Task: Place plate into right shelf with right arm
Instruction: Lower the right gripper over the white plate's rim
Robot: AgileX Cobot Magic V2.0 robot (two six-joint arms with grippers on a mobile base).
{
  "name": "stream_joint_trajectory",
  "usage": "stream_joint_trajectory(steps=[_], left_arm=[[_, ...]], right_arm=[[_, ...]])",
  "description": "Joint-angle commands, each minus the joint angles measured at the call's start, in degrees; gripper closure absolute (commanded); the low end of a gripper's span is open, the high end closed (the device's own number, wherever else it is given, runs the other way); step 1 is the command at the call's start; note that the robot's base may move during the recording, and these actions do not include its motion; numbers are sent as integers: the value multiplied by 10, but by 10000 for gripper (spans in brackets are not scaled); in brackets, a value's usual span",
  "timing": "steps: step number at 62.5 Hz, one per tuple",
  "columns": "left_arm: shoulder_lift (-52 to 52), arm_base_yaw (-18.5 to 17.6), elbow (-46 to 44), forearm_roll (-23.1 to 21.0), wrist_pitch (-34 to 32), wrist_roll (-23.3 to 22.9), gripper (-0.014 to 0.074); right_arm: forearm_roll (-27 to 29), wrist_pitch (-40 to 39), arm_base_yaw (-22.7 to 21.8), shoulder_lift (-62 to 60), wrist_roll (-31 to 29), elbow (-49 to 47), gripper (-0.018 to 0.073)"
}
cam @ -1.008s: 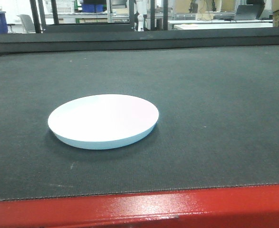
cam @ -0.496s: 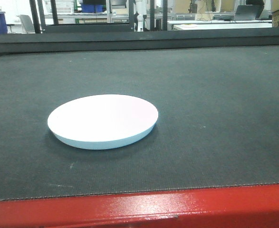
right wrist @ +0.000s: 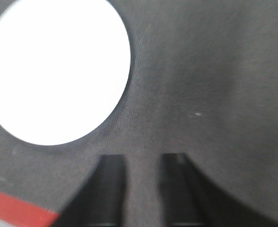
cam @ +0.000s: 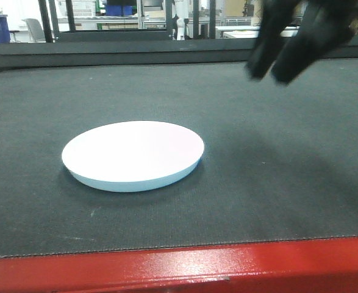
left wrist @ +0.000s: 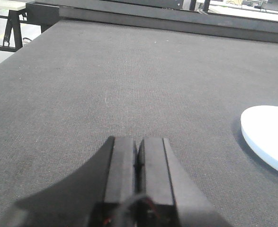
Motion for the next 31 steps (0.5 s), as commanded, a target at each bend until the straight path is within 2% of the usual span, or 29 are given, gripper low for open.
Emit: stream_joint_trajectory(steps=[1,5,18,31], left_arm=[[-5,-1,5,0,-49,-3,643],[-5,-1,5,0,-49,-3,643],[-5,-1,5,0,-49,-3,643],[-5,-1,5,0,-49,-3,643]], right_arm=[[19,-65,14,15,-6,-19,-3],[32,-98,25,32,-6,-19,-76],[43,-192,45,71,-5,-19,-64],[54,-203,45,110,-5,-20,-64]])
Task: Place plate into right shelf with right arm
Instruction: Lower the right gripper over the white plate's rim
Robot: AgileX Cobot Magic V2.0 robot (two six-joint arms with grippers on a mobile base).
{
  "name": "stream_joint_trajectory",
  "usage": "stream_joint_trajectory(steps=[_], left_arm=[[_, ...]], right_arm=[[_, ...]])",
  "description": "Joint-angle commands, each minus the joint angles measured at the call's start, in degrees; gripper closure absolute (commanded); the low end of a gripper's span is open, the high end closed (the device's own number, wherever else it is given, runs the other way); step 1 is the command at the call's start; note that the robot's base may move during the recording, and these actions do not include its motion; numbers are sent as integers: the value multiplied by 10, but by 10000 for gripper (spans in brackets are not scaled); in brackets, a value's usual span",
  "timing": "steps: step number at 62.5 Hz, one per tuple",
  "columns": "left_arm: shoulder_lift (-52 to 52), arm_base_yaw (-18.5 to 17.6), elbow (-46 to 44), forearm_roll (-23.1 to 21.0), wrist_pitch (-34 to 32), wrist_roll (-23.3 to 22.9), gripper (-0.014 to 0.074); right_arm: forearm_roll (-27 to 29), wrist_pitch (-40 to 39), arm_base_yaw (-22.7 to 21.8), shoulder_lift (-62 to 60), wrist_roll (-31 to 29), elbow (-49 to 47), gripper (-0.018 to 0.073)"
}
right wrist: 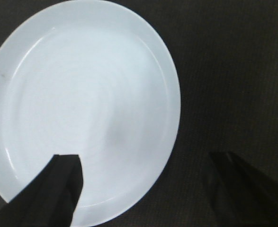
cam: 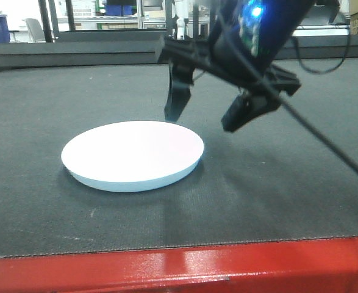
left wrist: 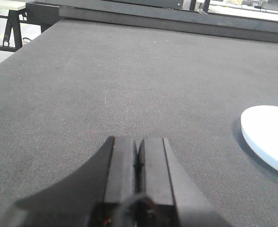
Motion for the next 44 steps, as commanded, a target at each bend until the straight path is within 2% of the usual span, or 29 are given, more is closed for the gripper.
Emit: stream_joint_trajectory(steps=[1,31,37,44], left_arm=[[-5,-1,5,0,-49,-3,643],[-5,-1,5,0,-49,-3,643],[-5,-1,5,0,-49,-3,643],[-5,-1,5,0,-49,-3,643]], right_arm=[[13,-35,-1,-16,-5,-20,-64],[17,-34,-1,23,-5,-37,-60],[17,-35,-1,29,-5,-41,-4],[17,-32,-1,38,-5,-41,120]])
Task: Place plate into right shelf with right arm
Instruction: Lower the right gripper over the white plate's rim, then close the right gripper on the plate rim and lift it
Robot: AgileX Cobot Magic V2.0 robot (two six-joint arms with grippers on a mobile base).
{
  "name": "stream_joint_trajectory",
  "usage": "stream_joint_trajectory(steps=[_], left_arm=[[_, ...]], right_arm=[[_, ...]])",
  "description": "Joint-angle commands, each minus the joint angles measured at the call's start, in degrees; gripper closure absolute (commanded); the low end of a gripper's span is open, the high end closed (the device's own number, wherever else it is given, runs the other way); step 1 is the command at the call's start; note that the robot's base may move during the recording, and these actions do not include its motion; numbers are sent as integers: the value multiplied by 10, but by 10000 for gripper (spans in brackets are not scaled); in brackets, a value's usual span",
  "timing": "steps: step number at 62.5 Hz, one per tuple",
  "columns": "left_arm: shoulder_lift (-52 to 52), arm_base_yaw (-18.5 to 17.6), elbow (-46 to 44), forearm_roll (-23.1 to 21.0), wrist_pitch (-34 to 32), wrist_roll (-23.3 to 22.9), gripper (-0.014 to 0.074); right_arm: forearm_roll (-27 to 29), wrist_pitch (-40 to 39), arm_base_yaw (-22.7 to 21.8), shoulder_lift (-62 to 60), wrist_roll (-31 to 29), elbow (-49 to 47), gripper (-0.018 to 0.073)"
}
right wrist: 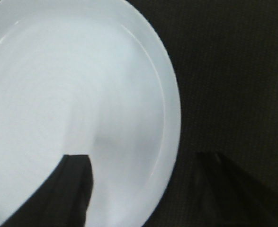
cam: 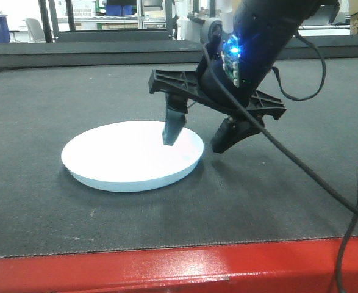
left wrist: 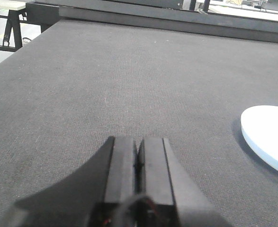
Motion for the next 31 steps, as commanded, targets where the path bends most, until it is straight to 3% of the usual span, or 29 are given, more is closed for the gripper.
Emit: stream_joint_trajectory(steps=[1,22,31], left_arm=[[-5,-1,5,0,-49,-3,643],[-5,-1,5,0,-49,-3,643],[-5,-1,5,0,-49,-3,643]], right_arm=[[7,-21,-1,-19,-5,-19,141],[7,-12,-1,1,-5,-19,309],[7,-10,-1,1,-5,-19,517]])
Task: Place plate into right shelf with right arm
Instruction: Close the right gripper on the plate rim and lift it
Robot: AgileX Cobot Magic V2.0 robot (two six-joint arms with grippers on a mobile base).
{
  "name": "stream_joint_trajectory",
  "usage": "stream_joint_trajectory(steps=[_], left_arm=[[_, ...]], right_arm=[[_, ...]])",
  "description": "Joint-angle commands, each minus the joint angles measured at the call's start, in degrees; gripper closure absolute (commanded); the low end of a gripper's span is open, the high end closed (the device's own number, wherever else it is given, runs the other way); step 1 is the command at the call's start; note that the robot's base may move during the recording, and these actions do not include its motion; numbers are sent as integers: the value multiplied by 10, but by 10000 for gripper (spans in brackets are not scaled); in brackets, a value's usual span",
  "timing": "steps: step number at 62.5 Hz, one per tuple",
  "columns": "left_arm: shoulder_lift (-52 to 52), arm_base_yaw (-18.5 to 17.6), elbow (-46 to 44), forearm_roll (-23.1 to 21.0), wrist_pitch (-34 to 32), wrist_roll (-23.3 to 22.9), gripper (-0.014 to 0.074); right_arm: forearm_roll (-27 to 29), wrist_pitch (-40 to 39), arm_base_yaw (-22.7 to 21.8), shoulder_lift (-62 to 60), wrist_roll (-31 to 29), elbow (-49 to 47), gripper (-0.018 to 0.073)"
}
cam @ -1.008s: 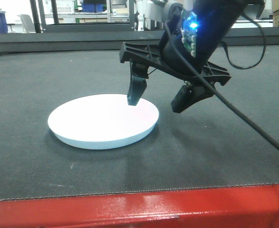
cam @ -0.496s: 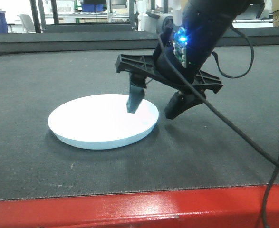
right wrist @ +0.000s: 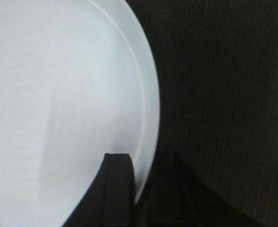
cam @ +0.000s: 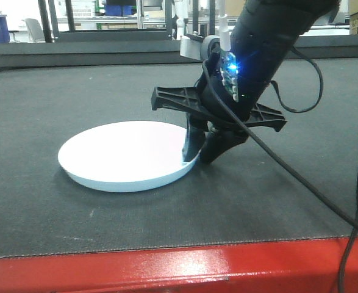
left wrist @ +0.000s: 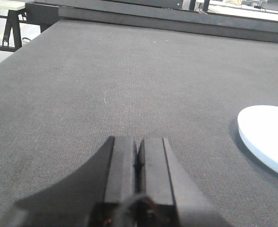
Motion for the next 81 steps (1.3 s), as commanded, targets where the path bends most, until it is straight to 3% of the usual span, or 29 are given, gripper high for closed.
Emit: stream_joint_trajectory(steps=[1,22,35,54,81], left_arm=[[-5,-1,5,0,-49,-3,643],[-5,-1,5,0,-49,-3,643],[-5,-1,5,0,-49,-3,643],[-5,-1,5,0,-49,-3,643],[-5,-1,5,0,-49,-3,643]], right_arm=[[7,-15,-1,-23,-5,-17,522],[-1,12,-18,-73,-5,-17,505],[-56,23,-21,-177,-5,-14,505],[-104,-18,-21,-403,-5,50,505],[-188,-113,-21,-782,-5,255,505]])
